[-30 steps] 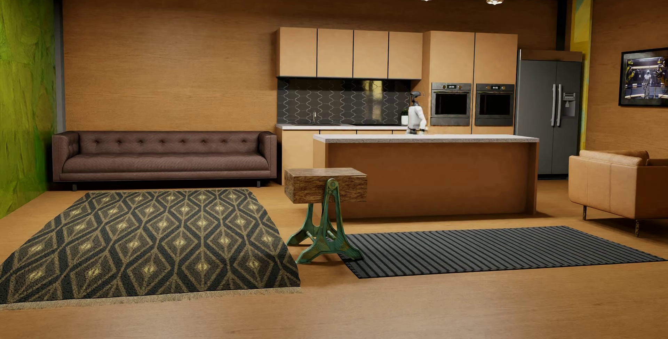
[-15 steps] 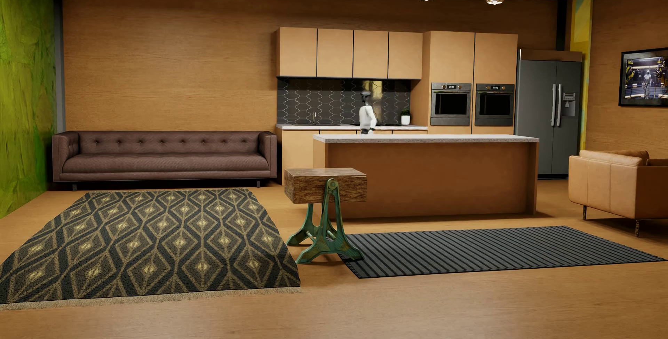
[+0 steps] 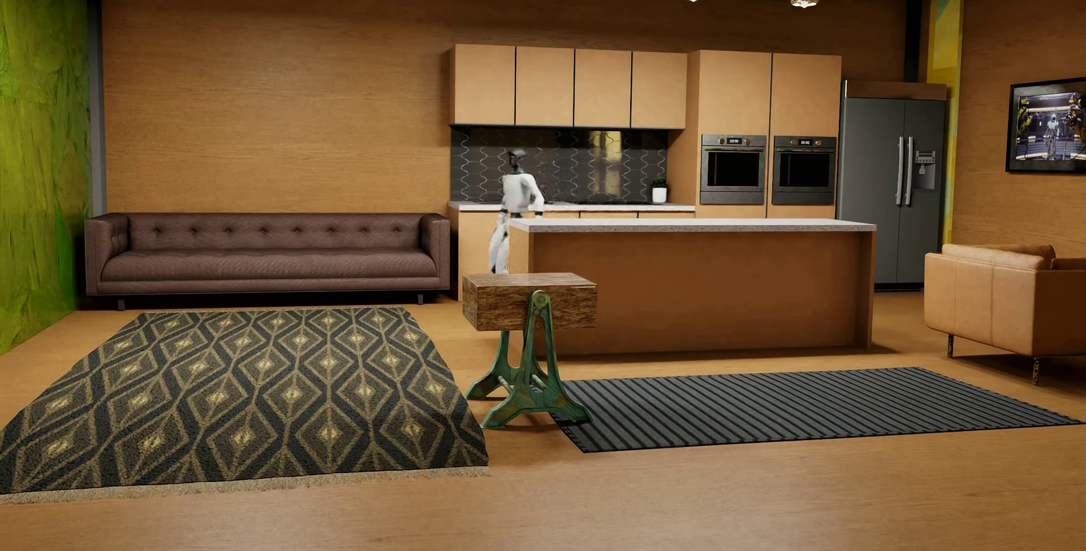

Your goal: Go around the counter

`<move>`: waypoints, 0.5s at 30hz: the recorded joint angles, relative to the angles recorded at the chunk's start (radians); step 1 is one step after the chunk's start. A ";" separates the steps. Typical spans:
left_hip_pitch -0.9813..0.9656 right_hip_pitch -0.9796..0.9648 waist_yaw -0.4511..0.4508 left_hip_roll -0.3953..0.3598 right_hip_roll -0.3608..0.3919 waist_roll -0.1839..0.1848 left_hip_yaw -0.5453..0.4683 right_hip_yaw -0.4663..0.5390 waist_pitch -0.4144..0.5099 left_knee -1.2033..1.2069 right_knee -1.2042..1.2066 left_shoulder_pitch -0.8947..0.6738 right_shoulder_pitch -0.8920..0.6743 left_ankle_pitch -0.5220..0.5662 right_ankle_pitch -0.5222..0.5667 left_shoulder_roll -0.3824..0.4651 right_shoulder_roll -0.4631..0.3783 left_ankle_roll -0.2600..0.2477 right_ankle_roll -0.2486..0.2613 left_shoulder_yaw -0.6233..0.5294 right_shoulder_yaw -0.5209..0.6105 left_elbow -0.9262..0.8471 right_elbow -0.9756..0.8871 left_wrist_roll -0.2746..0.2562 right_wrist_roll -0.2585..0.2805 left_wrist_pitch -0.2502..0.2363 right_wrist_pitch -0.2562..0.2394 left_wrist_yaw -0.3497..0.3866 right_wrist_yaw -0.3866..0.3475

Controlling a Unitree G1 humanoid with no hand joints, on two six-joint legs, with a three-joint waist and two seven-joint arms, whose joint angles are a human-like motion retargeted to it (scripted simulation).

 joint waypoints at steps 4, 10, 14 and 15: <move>0.374 -0.305 -0.225 0.052 0.030 0.032 0.000 0.000 -0.009 -0.235 -0.625 -0.084 0.144 0.137 0.264 -0.012 0.021 0.000 0.000 0.039 0.049 -0.230 0.029 0.000 0.000 0.000 0.000 0.000 0.000; 0.594 -0.507 -0.317 0.241 -0.017 0.000 0.000 0.000 -0.059 -0.168 -0.988 -0.106 0.162 0.546 -0.050 0.013 0.036 0.000 0.000 0.101 0.031 -0.387 0.036 0.000 0.000 0.000 0.000 0.000 0.000; 0.259 -0.345 -0.191 0.256 0.150 0.030 0.000 0.000 -0.027 0.501 -0.774 -0.087 0.039 0.370 0.149 -0.024 0.001 0.000 0.000 0.027 0.005 -0.110 0.062 0.000 0.000 0.000 0.000 0.000 0.000; 0.152 -0.201 -0.144 0.237 0.161 0.011 0.000 0.000 -0.007 0.603 -0.839 -0.077 0.000 0.153 0.091 -0.019 -0.007 0.000 0.000 0.005 0.000 -0.069 0.050 0.000 0.000 0.000 0.000 0.000 0.000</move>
